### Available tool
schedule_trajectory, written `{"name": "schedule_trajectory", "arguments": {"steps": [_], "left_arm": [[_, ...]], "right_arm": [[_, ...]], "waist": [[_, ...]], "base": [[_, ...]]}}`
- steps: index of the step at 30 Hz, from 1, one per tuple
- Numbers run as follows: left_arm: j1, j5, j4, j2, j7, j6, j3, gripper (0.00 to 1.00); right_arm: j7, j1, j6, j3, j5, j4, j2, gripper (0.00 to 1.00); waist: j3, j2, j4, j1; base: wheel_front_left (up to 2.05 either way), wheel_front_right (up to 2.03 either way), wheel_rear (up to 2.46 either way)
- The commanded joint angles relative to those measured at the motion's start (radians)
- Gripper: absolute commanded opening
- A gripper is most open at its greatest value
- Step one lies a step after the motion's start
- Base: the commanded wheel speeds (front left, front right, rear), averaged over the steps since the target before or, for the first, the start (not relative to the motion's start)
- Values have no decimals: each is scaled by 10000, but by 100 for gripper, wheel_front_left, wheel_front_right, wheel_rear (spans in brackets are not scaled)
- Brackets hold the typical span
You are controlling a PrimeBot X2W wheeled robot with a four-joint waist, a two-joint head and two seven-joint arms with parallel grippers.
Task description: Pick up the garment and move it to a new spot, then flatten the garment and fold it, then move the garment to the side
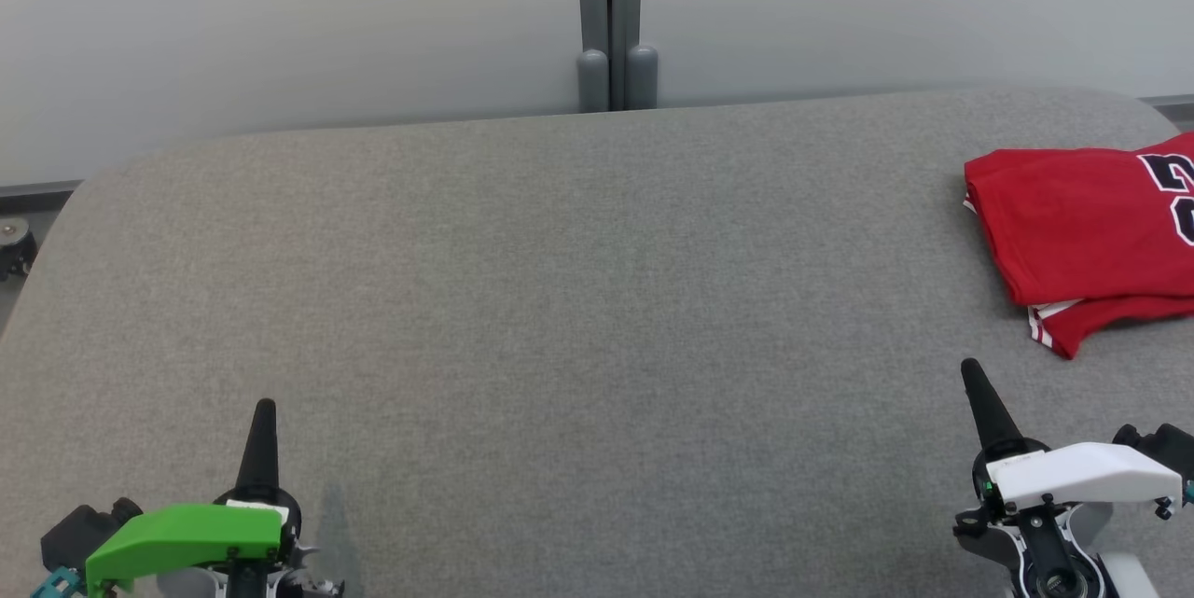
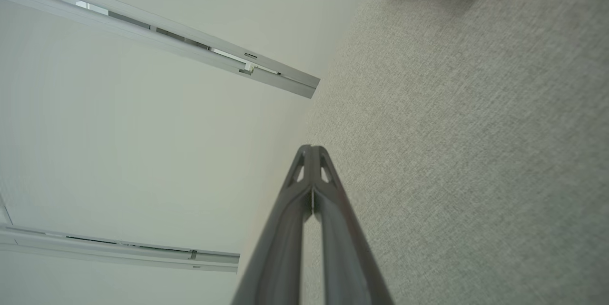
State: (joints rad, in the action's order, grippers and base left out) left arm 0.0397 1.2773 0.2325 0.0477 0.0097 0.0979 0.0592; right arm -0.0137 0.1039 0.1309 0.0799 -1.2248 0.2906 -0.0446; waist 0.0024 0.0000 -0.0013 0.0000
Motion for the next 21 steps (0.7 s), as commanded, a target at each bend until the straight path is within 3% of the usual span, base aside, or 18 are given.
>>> {"name": "schedule_trajectory", "arguments": {"steps": [1, 21], "left_arm": [[280, 252, -98, 81, 81, 52, 59, 0], [512, 1698, -122, 90, 519, 66, 283, 0]], "right_arm": [[-78, 183, 0, 47, -259, -133, -58, 0], [-528, 188, 0, 210, -1933, -249, -70, 0]], "waist": [[-1, 0, 1, 0], [-14, 0, 5, 0]], "base": [[0, 0, 0], [0, 0, 0]]}}
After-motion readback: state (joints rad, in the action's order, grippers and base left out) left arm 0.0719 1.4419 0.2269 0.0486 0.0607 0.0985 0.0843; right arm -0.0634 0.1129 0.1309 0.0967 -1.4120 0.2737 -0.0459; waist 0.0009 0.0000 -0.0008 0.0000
